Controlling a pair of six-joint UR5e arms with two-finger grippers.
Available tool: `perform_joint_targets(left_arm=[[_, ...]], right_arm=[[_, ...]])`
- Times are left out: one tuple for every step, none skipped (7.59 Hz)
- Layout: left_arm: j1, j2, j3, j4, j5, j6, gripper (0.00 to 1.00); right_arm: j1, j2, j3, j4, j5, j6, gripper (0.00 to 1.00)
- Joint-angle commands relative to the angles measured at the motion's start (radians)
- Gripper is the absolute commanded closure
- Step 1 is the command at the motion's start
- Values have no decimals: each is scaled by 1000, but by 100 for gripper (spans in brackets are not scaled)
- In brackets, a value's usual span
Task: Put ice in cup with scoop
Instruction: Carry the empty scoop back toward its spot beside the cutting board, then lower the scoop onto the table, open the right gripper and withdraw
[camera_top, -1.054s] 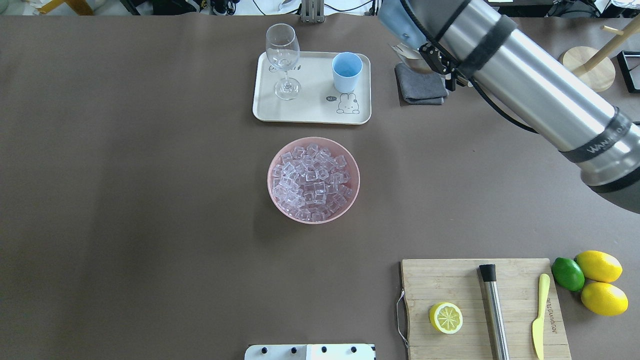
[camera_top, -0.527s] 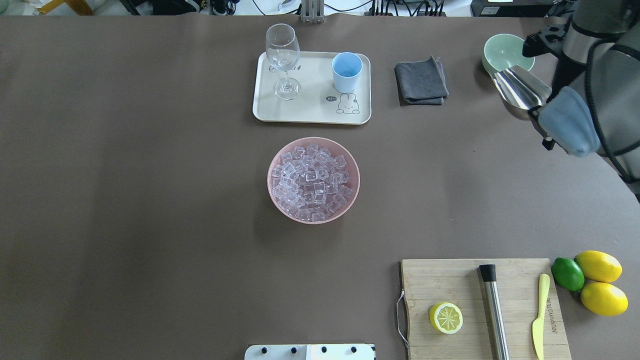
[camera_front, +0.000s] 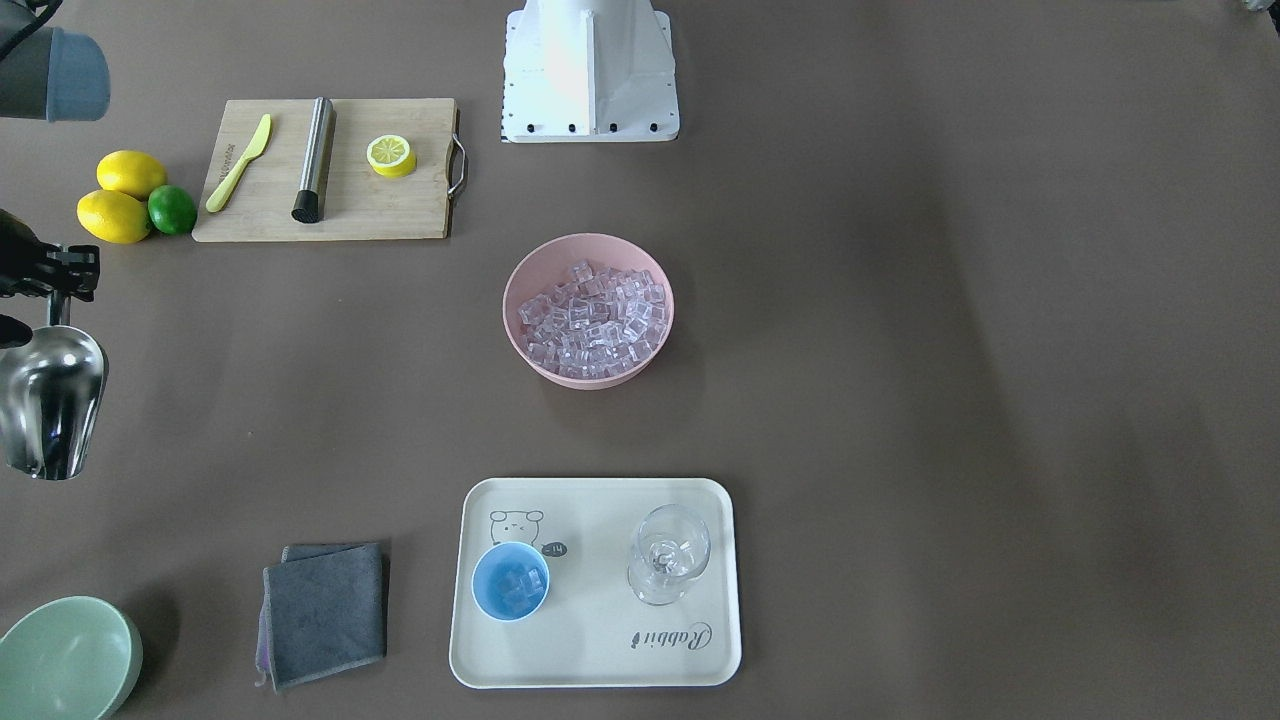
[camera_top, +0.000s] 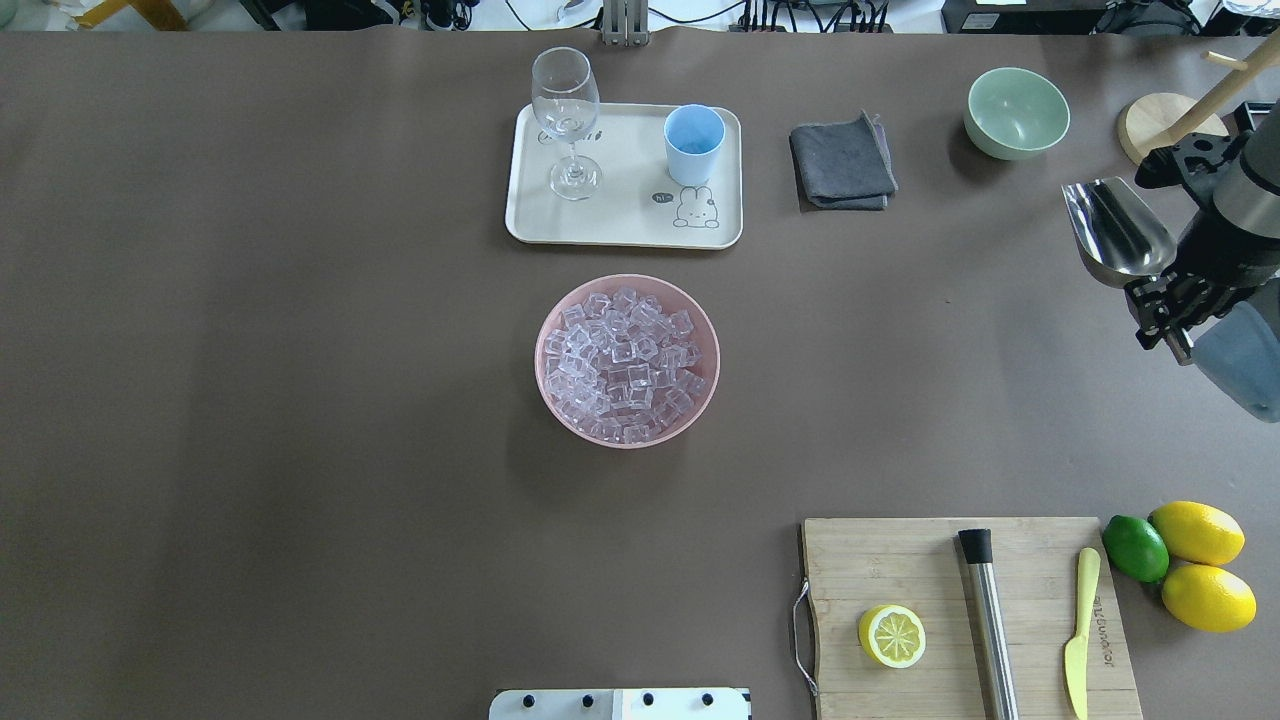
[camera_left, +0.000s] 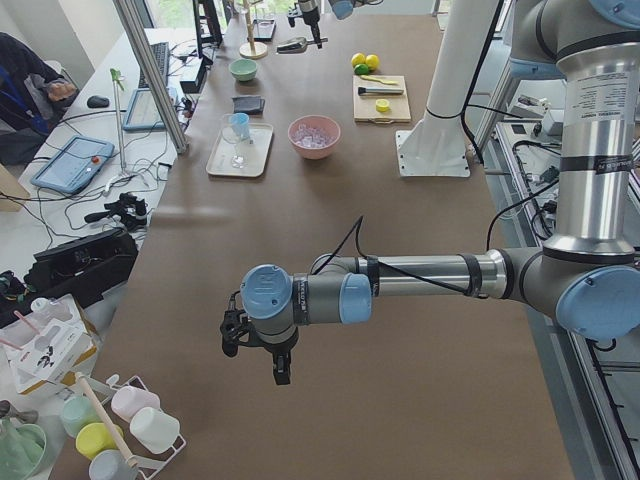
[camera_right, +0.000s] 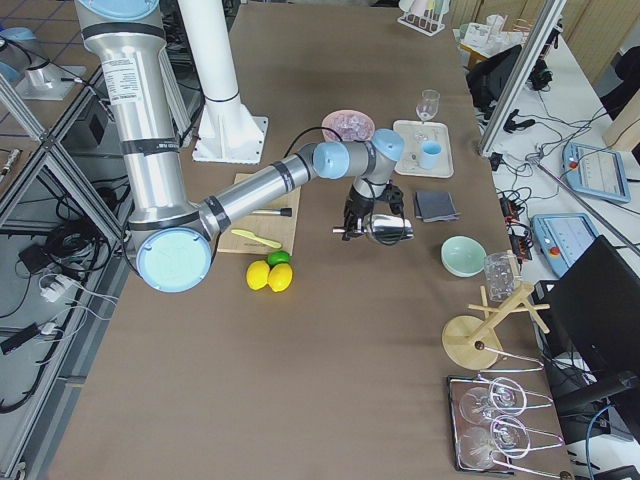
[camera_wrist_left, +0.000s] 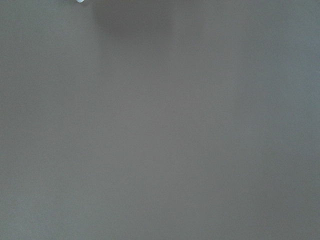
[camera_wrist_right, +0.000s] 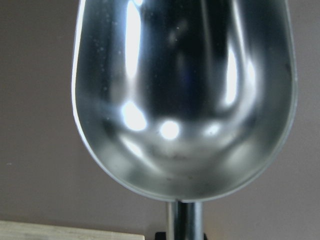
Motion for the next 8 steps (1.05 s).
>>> perform_joint_targets(left_arm=[[-3, 0, -19, -3, -7, 0, 2], [-20, 0, -19, -6, -21, 1, 2], [-18, 0, -16, -5, -29, 1, 2], [-15, -3, -17, -5, -27, 0, 2], [-17, -2, -21, -3, -29, 1, 2], [-17, -2, -25, -3, -29, 1, 2], [-17, -2, -25, -5, -29, 1, 2], [-18, -2, -25, -5, -29, 1, 2]], right_arm=[[-6, -33, -69, 106, 47, 75, 100], [-6, -33, -86, 112, 82, 95, 100], [-14, -34, -141, 205, 87, 160, 100], [-22, -42, -219, 311, 107, 194, 100], [-29, -42, -264, 347, 127, 193, 100], [-37, -42, -276, 349, 127, 188, 100], [-42, -40, -280, 349, 127, 187, 100], [-43, -39, -284, 347, 127, 188, 100]])
